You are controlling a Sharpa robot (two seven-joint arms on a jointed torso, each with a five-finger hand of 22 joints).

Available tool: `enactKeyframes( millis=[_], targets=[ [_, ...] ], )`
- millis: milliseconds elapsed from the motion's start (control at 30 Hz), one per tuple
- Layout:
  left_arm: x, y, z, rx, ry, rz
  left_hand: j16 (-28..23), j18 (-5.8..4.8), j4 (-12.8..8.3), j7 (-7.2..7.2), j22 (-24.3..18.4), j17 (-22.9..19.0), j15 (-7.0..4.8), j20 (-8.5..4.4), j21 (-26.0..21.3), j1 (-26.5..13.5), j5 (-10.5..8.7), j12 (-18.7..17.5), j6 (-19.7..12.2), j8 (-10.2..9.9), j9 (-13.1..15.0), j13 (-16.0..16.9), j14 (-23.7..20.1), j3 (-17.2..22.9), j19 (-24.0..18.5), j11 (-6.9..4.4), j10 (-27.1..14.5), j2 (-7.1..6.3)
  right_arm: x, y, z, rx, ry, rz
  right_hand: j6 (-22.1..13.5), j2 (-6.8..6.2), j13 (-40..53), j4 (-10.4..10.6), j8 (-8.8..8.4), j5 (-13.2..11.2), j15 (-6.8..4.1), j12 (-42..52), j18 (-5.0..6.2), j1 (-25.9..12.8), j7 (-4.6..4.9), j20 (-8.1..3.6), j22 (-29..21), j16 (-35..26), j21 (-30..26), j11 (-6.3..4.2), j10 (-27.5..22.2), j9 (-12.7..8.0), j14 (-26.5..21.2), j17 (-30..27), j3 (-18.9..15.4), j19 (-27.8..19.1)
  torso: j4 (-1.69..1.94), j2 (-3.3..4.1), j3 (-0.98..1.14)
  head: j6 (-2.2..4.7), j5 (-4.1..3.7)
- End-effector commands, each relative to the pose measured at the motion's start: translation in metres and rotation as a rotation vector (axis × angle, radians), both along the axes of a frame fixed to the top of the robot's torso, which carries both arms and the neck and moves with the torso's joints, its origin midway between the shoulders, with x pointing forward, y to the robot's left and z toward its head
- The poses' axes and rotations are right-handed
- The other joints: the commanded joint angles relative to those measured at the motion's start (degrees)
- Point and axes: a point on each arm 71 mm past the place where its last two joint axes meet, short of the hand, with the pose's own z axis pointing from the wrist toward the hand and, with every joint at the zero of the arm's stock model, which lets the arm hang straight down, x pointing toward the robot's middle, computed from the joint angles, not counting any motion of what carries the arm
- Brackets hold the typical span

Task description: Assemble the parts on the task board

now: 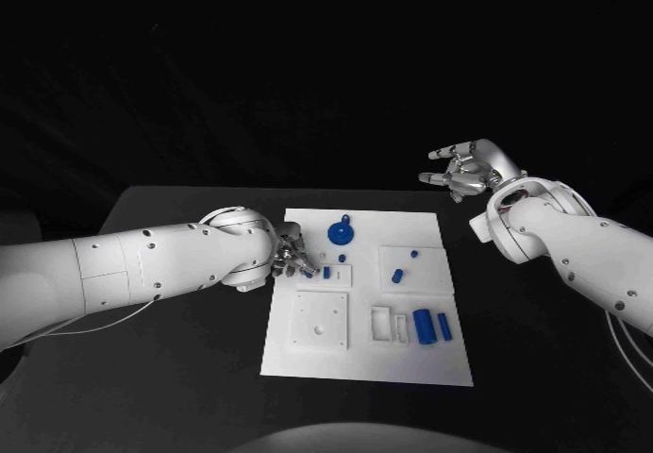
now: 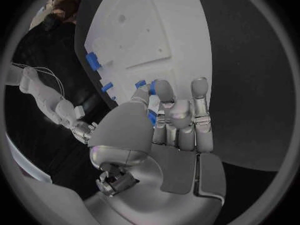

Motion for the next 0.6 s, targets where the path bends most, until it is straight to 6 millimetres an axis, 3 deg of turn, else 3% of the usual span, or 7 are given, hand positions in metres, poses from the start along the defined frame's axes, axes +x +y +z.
enactKeyframes(
  millis=[33,600],
  targets=[
    [-0.0004,-0.0023,-0.0013,0.013,-0.021,-0.027,-0.30,0.37,-5.98,-0.30,0.96,-0.07,0.11,0.17,0.08,0.31,0.21,-0.18,0.49,0.32,0.05,-0.04,0.27,5.76,0.30,-0.05,0.23,0.40,-0.0003,0.0011,-0.0006,-0.008,0.004,0.014,0.17,-0.07,0.05,-0.31,0.05,0.27,0.02,-0.06,0.86,-0.46,-0.14,0.29,2.70,-0.05,0.12,-0.20,-0.04,0.07,-0.05,0.07,-0.02,1.98,0.01,0.02,0.01,0.03,0.00],
    [-0.0018,-0.0007,-0.0031,0.019,-0.006,-0.024,-0.27,0.40,-5.98,-0.29,0.97,0.06,0.12,0.21,0.00,0.40,0.21,-0.18,0.50,0.35,0.08,-0.03,0.37,5.81,0.36,-0.04,0.33,0.47,-0.0005,0.0003,-0.0021,-0.010,0.008,0.013,0.30,-0.03,0.04,-0.29,0.07,0.29,0.01,-0.06,0.86,-0.52,-0.15,0.28,2.71,-0.04,0.13,-0.21,-0.02,0.09,-0.01,0.09,-0.10,2.00,0.03,0.03,-0.02,-0.15,-0.05]
  ],
)
